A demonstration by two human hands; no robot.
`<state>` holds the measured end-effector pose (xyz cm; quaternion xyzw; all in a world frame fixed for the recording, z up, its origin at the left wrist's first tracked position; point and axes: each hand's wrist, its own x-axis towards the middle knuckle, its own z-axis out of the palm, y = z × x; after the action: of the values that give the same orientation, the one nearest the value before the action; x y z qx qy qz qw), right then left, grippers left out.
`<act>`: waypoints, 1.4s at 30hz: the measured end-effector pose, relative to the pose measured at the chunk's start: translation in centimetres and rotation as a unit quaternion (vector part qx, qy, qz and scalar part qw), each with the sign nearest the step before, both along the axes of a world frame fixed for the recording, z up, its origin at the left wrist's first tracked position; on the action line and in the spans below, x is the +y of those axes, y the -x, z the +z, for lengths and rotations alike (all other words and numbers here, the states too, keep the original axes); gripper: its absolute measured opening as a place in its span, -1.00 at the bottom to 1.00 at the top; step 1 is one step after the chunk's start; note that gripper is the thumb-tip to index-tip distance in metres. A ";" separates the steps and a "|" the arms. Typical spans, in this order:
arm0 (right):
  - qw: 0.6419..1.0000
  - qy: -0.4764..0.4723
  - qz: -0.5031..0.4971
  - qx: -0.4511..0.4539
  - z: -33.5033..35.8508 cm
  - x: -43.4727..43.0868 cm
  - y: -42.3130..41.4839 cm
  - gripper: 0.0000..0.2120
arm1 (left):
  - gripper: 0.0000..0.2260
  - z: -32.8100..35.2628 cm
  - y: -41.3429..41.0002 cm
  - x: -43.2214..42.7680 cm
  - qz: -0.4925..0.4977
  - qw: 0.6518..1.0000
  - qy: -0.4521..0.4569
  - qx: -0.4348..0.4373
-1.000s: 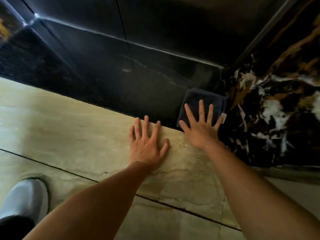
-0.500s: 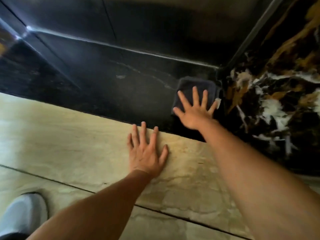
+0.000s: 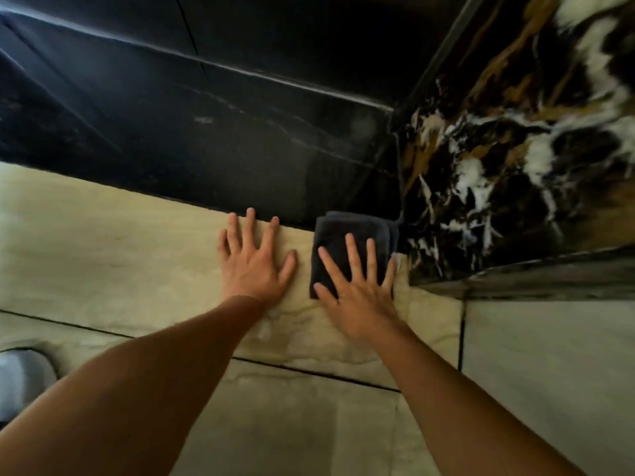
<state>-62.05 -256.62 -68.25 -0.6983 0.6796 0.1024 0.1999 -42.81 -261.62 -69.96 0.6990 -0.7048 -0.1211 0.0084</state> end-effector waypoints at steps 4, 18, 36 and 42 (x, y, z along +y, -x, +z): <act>0.999 -0.038 -0.028 0.001 1.1 6.0 0.8 -0.41 | -0.34 0.3 0.0 0.1 -0.009 1.000 -0.016 0.003; 0.920 0.033 -0.251 -0.299 6.7 9.8 1.1 -0.53 | -0.27 2.7 -0.5 0.5 -0.042 0.991 -0.123 0.015; 0.633 -0.092 -0.613 -0.464 16.5 9.8 1.6 -0.44 | -0.83 15.8 2.8 7.3 0.272 0.725 -0.460 0.434; 0.638 -0.128 -0.610 -0.452 31.7 12.7 -2.0 -0.47 | -0.81 32.1 -1.4 10.6 0.264 0.725 -0.456 0.443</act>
<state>-60.09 -243.92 -36.53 -0.0523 0.7559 -0.2858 0.5866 -41.45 -251.04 -37.90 0.6430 -0.2680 -0.7167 0.0319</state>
